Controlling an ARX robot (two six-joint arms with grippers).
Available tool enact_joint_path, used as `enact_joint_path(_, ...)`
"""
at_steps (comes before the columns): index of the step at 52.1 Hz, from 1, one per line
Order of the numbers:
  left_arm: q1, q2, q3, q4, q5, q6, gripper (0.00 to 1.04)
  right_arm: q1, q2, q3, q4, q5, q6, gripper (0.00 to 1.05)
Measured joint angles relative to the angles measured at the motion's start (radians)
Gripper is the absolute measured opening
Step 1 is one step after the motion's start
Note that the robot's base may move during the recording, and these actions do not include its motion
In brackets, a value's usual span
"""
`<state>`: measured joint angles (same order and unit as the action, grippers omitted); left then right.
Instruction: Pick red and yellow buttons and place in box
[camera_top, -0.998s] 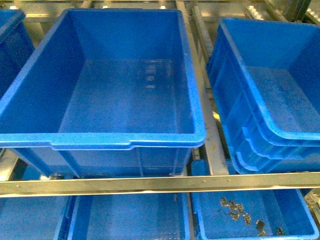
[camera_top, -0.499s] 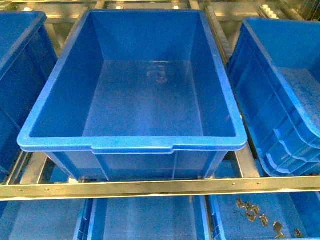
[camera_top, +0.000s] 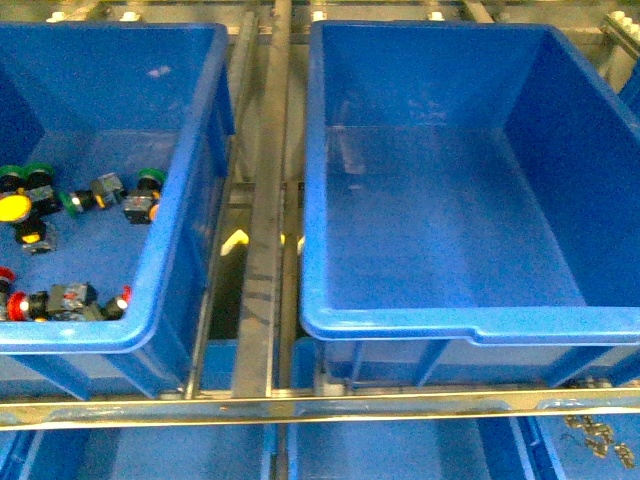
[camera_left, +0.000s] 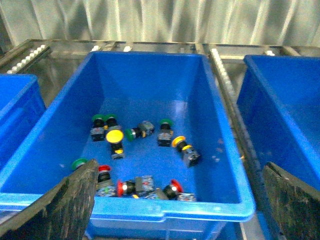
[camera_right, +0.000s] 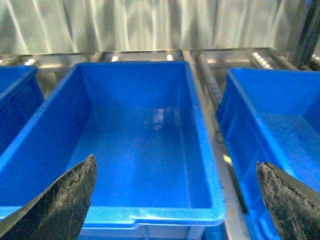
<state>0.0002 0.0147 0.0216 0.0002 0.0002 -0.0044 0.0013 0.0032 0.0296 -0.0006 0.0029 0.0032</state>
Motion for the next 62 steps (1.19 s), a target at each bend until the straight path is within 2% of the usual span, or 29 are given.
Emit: enact_joint_path(62, 0.0, 0.0, 0.0, 0.0, -0.001, 0.0, 0.97, -0.002, 0.0, 0.0, -0.001, -0.003, 0.0, 0.97)
